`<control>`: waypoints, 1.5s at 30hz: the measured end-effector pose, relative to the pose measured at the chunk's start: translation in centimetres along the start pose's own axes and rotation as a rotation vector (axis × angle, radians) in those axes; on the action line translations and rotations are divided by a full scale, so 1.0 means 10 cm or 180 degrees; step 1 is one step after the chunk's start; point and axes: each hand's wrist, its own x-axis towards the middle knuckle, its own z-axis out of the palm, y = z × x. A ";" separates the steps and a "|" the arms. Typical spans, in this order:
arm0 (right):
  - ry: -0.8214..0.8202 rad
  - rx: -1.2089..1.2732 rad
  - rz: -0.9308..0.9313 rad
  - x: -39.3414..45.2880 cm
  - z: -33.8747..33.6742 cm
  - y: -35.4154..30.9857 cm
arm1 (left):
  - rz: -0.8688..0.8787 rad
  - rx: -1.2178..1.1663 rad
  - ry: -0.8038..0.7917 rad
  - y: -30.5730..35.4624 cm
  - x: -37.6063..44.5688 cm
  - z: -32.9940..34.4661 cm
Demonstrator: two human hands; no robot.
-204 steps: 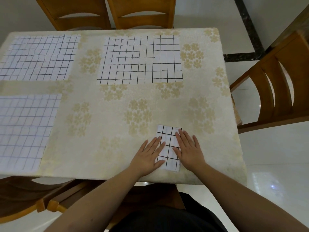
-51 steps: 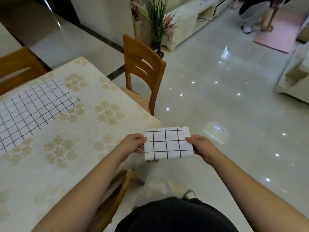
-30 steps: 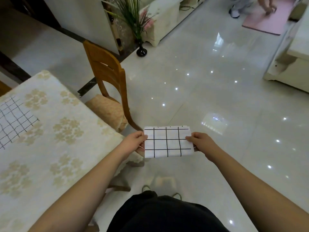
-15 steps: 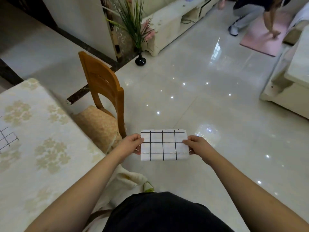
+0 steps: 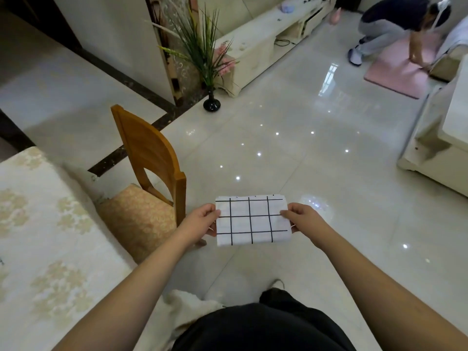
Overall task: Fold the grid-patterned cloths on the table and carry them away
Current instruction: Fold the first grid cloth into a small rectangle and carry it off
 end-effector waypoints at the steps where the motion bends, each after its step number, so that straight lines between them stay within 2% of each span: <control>1: -0.0001 0.0012 0.0003 0.10 -0.04 -0.03 | -0.0012 -0.0001 0.0015 0.05 0.07 0.01; 7: -0.0100 0.0011 -0.0065 0.82 -0.32 -0.23 | -0.0010 -0.0049 0.0118 0.44 0.60 0.05; 15: -0.0358 -0.0085 -0.0203 1.82 -0.84 -0.65 | -0.0228 -0.0195 0.0549 1.02 1.29 0.18; 21: -0.0348 -0.0123 -0.0299 2.33 -1.08 -0.94 | -0.0223 -0.0242 0.0684 1.38 1.66 0.22; 25: -0.0521 -0.0145 -0.0344 2.63 -1.13 -1.15 | -0.0176 -0.0223 0.0786 1.53 1.89 0.13; 34: -0.0990 -0.0498 -0.0389 3.36 -0.83 -1.71 | -0.0318 -0.0462 0.1051 1.61 2.45 -0.43; 45: -0.1066 -0.0650 -0.0644 4.23 -0.06 -2.70 | -0.0047 -0.0781 0.1634 1.80 3.10 -1.45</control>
